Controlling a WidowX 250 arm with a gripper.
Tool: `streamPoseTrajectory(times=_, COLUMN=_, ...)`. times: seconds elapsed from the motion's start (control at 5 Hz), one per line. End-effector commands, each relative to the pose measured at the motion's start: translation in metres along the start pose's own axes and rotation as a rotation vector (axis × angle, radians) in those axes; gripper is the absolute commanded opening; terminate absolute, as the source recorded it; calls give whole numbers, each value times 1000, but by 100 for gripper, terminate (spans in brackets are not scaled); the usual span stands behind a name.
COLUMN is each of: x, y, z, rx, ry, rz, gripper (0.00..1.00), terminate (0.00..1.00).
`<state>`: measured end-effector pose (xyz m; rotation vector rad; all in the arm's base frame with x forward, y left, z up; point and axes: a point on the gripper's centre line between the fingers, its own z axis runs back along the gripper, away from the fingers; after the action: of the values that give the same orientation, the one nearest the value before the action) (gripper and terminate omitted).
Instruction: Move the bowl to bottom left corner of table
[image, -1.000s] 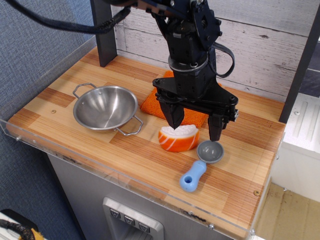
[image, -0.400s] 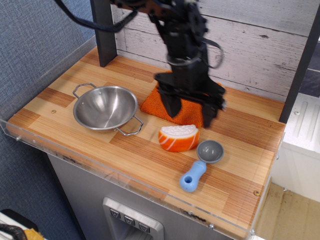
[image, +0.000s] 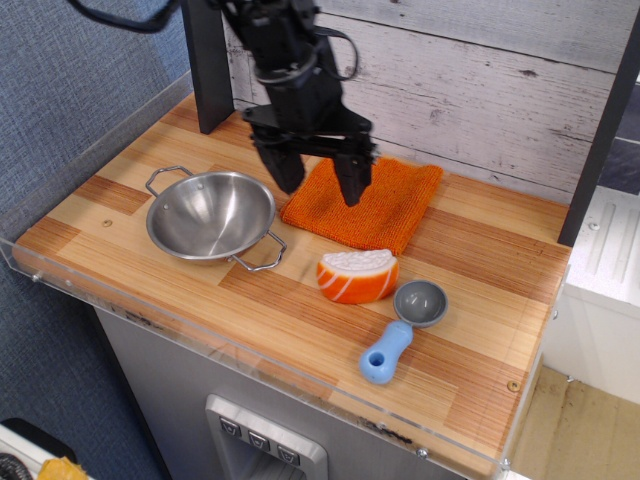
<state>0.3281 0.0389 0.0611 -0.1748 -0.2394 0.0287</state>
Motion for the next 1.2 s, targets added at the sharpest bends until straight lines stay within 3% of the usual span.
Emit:
streamPoseTrajectory(times=0.0, x=1, y=25, z=21, rx=8, ry=-44, rz=54, gripper=100, terminate=0)
streamPoseTrajectory(times=0.4, x=-9, y=24, z=-15, rx=37, ry=47, rz=51, gripper=100, terminate=0)
streamPoseTrajectory(times=0.6, x=-10, y=20, z=-20, rx=43, ry=59, rz=44, gripper=100, terminate=0)
streamPoseTrajectory(times=0.8, x=-11, y=16, z=-20, rx=53, ry=47, rz=35, gripper=0, terminate=0)
streamPoseTrajectory(times=1.0, x=-11, y=10, z=-18, rx=47, ry=43, rz=10, gripper=0, terminate=0)
